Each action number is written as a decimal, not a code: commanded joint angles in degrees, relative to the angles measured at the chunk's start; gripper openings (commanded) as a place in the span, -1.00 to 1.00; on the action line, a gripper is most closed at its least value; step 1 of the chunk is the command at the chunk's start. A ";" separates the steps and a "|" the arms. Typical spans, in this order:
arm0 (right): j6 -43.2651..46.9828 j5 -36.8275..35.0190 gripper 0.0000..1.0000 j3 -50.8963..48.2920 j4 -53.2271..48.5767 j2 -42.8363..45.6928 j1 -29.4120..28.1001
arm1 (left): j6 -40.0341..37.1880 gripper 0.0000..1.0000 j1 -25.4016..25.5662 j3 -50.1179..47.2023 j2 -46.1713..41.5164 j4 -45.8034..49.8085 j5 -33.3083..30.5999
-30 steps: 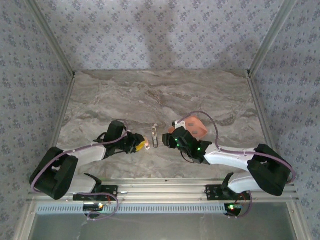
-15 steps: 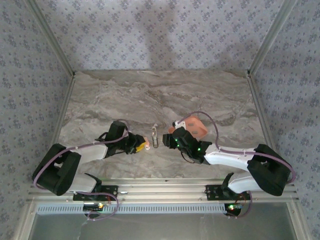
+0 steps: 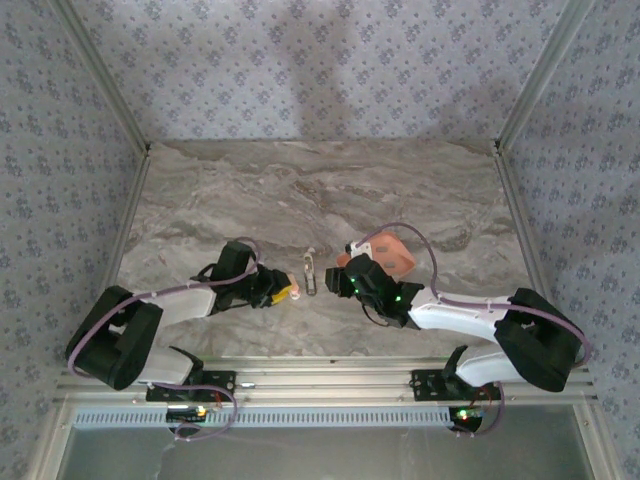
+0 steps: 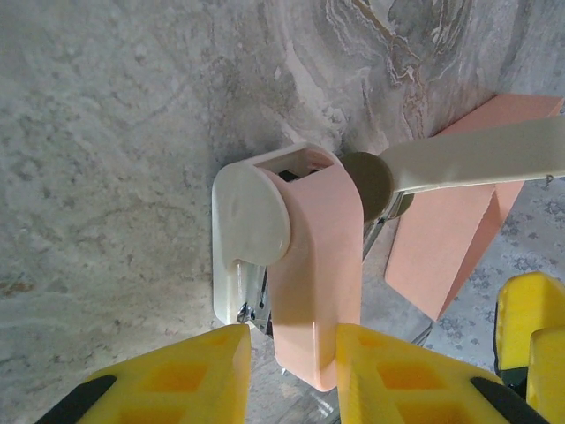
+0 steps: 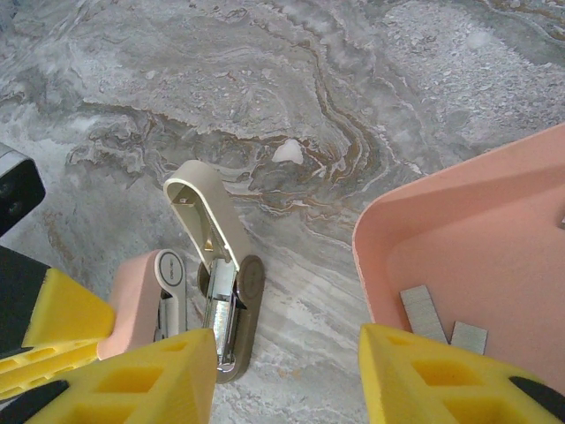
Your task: Load the staples into the stapler
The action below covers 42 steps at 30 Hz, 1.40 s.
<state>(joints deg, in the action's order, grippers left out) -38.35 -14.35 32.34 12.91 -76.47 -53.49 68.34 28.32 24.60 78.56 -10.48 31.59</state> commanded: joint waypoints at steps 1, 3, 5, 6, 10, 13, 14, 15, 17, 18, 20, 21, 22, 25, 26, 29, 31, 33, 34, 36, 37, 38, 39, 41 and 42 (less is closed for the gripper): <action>-1.03 -0.80 -0.06 -0.98 0.80 1.01 0.35 | -2.57 -0.38 0.59 0.51 1.28 5.44 -1.16; -1.16 -0.70 -0.06 -1.06 0.92 0.88 0.34 | -3.32 -0.38 0.60 0.81 1.58 6.41 -1.28; -1.20 -0.68 -0.07 -1.05 0.99 0.80 0.36 | -4.25 -0.38 0.67 1.39 1.93 7.60 -1.52; -1.22 -0.64 -0.06 -1.13 1.06 0.81 0.35 | -4.82 -0.38 0.69 1.66 2.05 8.35 -1.61; -1.27 -0.57 -0.06 -1.27 1.09 0.80 0.46 | -6.33 -0.38 0.65 2.55 2.75 10.41 -1.87; -1.38 -0.51 -0.07 -1.46 1.27 0.86 0.54 | -7.98 -0.38 0.83 3.46 3.33 12.19 -2.36; -1.38 -0.46 -0.06 -1.40 1.26 0.79 0.52 | -8.48 -0.38 0.78 3.75 3.58 12.85 -2.44; -1.38 -0.51 -0.06 -1.47 1.25 0.80 0.55 | -8.89 -0.38 0.93 3.99 3.78 13.46 -2.55; -1.44 -0.49 -0.06 -1.53 1.26 0.82 0.62 | -9.55 -0.38 0.89 4.38 4.30 14.33 -2.63; -1.44 -0.50 -0.07 -1.53 1.33 0.84 0.61 | -9.54 -0.39 1.01 4.45 4.32 14.42 -2.68; -1.47 -0.50 -0.07 -1.53 1.41 0.80 0.61 | -9.71 -0.39 1.12 4.32 4.49 14.64 -3.06; -1.49 -0.50 -0.07 -1.58 1.49 0.80 0.65 | -9.84 -0.39 1.06 4.32 4.62 14.82 -3.18; -1.47 -0.52 -0.06 -1.60 1.42 0.84 0.65 | -10.05 -0.39 1.11 4.36 4.59 15.24 -3.36; -1.47 -0.42 -0.07 -1.66 1.50 0.79 0.73 | -10.83 -0.39 1.19 4.66 4.67 16.47 -3.95; -1.47 -0.30 -0.07 -1.66 1.55 0.79 0.71 | -11.09 -0.39 1.17 4.80 4.74 16.91 -4.12; -1.47 -0.32 -0.07 -1.75 1.68 0.79 0.78 | -11.92 -0.40 1.19 5.34 4.85 18.04 -4.50; -1.47 -0.33 -0.06 -1.80 1.77 0.79 0.78 | -12.82 -0.40 1.26 6.01 5.13 19.31 -4.79; -1.51 -0.31 -0.07 -1.83 1.77 0.79 0.76 | -13.67 -0.40 1.29 6.63 5.53 20.33 -5.03; -1.55 -0.35 -0.07 -1.85 1.77 0.79 0.77 | -14.05 -0.40 1.30 6.91 5.71 20.85 -5.14; -1.57 -0.26 -0.07 -1.89 1.77 0.82 0.89 | -14.84 -0.40 1.29 7.46 6.12 21.91 -5.39; -1.55 -0.33 -0.07 -1.99 1.70 0.80 0.80 | -15.21 -0.41 1.26 7.76 6.39 22.39 -5.52; -1.51 -0.33 -0.07 -1.93 1.68 0.82 0.85 | -15.65 -0.41 1.25 8.07 6.50 23.05 -5.57; -1.55 -0.26 -0.07 -1.93 1.68 0.88 0.90 | -16.13 -0.41 1.25 8.38 6.64 23.71 -5.79; -1.55 -0.24 -0.07 -1.90 1.75 0.82 0.90 | -17.36 -0.41 1.28 9.31 6.70 25.54 -6.42; -1.60 -0.16 -0.07 -1.89 1.73 0.85 0.86 | -17.70 -0.41 1.30 9.56 6.74 26.21 -6.67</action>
<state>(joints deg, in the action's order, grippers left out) -39.20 -14.15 30.89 13.98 -76.47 -52.86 53.52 29.02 34.83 83.07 5.43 30.11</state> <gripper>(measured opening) 0.468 0.297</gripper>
